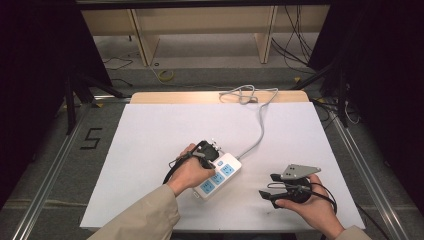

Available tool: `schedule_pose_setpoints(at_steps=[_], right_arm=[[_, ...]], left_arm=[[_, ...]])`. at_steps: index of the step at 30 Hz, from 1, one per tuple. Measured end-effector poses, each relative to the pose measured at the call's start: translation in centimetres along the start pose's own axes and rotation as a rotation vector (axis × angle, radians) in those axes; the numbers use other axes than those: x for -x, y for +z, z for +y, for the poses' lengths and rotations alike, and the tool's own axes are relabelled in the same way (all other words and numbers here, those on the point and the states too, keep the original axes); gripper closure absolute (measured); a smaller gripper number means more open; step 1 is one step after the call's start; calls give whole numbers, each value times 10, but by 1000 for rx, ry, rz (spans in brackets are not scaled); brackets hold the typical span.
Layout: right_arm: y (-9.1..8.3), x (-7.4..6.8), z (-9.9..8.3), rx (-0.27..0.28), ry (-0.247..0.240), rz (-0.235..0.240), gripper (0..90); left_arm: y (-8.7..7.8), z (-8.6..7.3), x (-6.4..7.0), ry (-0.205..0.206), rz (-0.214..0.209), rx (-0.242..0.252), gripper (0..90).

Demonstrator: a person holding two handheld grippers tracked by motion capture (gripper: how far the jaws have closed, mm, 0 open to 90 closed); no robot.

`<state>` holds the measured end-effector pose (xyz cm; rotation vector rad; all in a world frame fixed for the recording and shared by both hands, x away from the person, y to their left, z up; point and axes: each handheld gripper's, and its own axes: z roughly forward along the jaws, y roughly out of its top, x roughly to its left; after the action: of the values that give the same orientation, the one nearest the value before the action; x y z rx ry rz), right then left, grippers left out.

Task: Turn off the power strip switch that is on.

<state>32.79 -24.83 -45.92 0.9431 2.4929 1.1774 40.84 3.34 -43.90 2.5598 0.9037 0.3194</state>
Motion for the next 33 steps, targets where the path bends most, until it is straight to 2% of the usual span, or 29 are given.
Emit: schedule_pose_setpoints(at_steps=[7,33], right_arm=[[0,1,0,1,6,-2,279],[-1,1,0,1,0,-4,279]], left_arm=[[1,0,2,21,13,-3,900],[0,0,1,9,5,0,899]])
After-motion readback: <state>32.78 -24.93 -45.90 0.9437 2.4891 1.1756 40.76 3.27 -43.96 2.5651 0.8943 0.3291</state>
